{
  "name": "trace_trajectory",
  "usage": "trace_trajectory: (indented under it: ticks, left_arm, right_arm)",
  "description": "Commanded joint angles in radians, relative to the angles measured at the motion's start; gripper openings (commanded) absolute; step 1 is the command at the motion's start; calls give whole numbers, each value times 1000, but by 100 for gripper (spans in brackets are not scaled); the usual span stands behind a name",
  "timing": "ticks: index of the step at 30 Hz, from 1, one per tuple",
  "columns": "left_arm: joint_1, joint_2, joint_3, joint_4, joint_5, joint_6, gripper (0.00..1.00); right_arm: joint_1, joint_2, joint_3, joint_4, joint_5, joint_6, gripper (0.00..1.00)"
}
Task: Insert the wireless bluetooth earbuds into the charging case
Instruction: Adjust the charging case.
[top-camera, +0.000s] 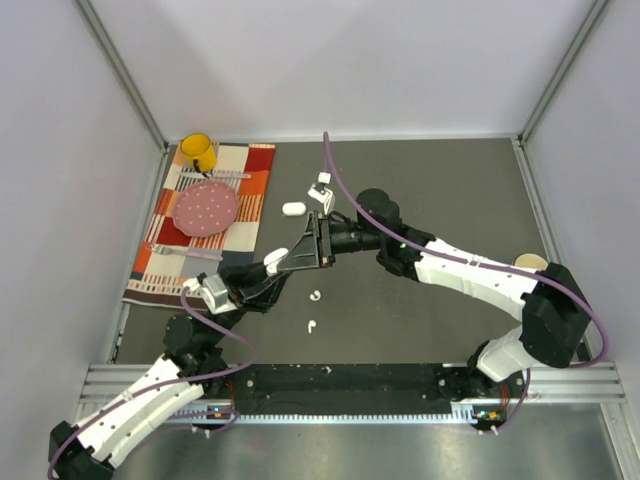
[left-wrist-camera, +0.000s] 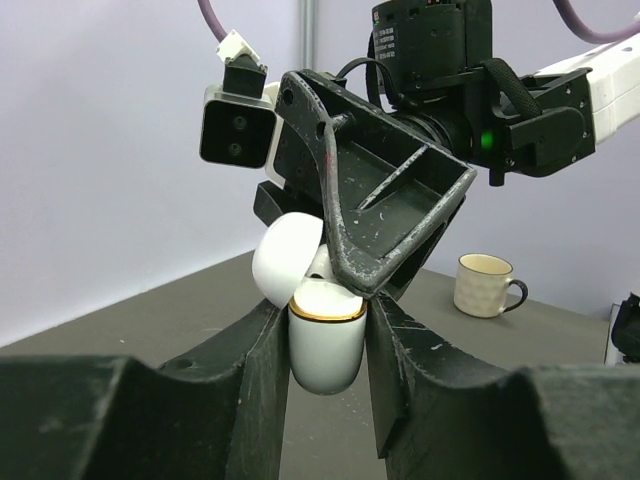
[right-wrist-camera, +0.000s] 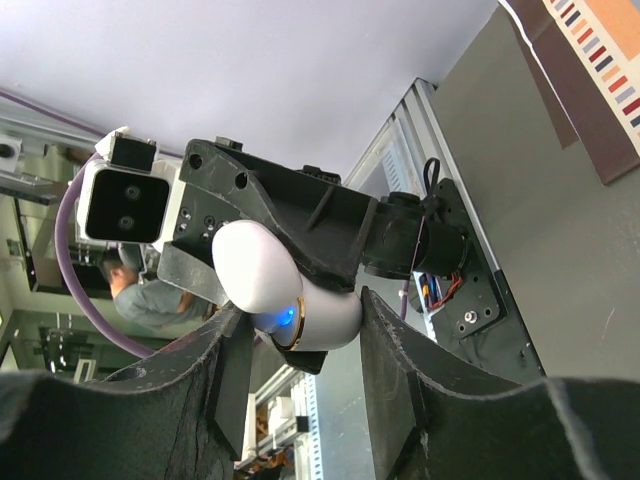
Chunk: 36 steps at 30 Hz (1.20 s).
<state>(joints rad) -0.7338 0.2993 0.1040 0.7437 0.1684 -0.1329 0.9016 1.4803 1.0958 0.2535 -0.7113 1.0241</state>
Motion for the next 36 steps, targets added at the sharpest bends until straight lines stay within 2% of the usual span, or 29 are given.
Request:
trace_trajectory:
  ticks: [1, 8, 11, 12, 13, 15, 21, 22, 23, 25, 26, 29, 32, 36]
  left_arm:
    - [-3, 4, -9, 39, 10, -16, 39]
    - [-3, -12, -13, 19, -9, -16, 40]
    - [-3, -11, -12, 19, -6, -13, 37]
    - [-3, -9, -12, 19, -3, -13, 25]
    - [-1, -5, -10, 19, 2, -10, 20]
    - [-3, -5, -9, 22, 0, -10, 14]
    - [-3, 3, -6, 43, -4, -10, 19]
    - [-3, 3, -4, 45, 0, -4, 5]
    - [-3, 6, -3, 42, 9, 4, 0]
    - [-3, 14, 8, 30, 25, 10, 0]
    - [-3, 12, 10, 31, 29, 12, 0]
    - [-3, 4, -4, 52, 17, 7, 0]
    - [-3, -34, -27, 54, -7, 9, 0]
    - [-3, -115, -55, 3, -69, 6, 0]
  right_arm:
    - [14, -6, 42, 56, -13, 1, 30]
    - [16, -14, 39, 67, -14, 1, 30]
    - [14, -15, 36, 69, -14, 2, 30]
    - [16, -15, 38, 67, -14, 2, 30]
    - [16, -15, 38, 66, -13, 1, 30]
    - [16, -14, 38, 61, -14, 1, 31]
    - [20, -14, 42, 32, -7, -15, 31]
    - [20, -12, 42, 29, -5, -16, 31]
    - [20, -11, 42, 29, -5, -16, 32]
    - [20, -11, 42, 23, -7, -19, 38]
    - [20, -11, 44, 21, -7, -21, 51]
    - [19, -17, 44, 6, 1, -35, 70]
    - [3, -40, 33, -8, 22, -51, 83]
    - [-12, -109, 12, -31, 90, -100, 92]
